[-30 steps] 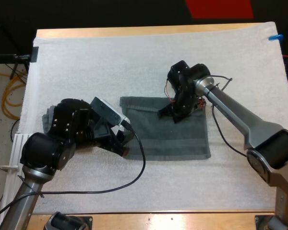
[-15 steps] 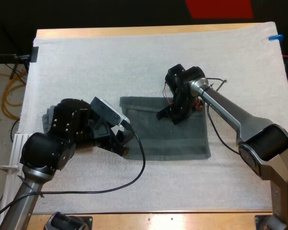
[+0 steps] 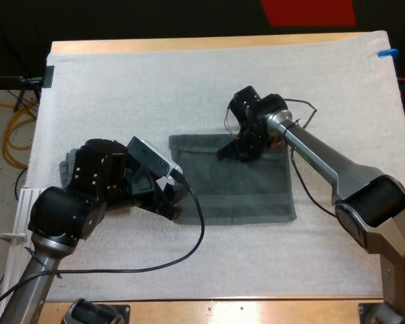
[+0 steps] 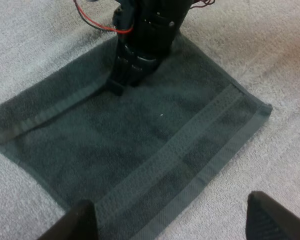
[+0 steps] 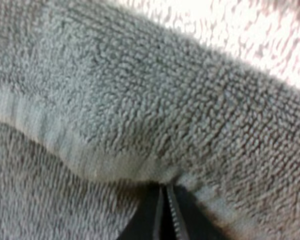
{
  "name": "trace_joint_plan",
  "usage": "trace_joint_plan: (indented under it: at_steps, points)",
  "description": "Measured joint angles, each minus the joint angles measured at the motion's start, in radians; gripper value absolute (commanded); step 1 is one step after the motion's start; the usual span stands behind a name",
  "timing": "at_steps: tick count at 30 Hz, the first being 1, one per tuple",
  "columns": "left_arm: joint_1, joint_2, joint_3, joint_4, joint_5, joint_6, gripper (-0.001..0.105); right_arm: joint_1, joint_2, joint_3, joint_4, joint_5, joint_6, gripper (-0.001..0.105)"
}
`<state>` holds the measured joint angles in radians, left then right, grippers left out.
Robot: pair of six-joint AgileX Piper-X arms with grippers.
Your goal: Pick towel from pile fold and stack
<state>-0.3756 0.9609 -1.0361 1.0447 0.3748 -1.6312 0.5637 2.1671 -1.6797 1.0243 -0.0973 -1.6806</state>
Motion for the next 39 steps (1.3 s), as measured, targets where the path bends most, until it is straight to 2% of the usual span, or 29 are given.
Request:
trace_joint_plan:
  at_steps: [6, 18, 27, 37, 39]
  points:
    - [0.000, 0.000, 0.000, 0.000, 0.000, 0.000, 0.060, -0.003, 0.000, 0.000, -0.111, 0.085, 0.033, 0.000]
    - [0.000, 0.000, 0.000, 0.001, 0.000, 0.000, 0.060, -0.077, 0.000, -0.004, -0.313, 0.142, 0.173, 0.000]
    - [0.000, 0.000, 0.000, 0.001, 0.000, 0.000, 0.060, -0.064, -0.053, -0.007, -0.320, 0.152, 0.178, 0.000]
    - [0.000, 0.000, 0.000, 0.009, 0.000, 0.000, 0.060, -0.051, -0.319, -0.007, -0.281, 0.228, 0.151, 0.000]
    - [0.000, 0.000, 0.000, 0.023, 0.000, 0.000, 0.060, -0.051, -0.378, -0.007, -0.249, 0.243, 0.132, 0.005]
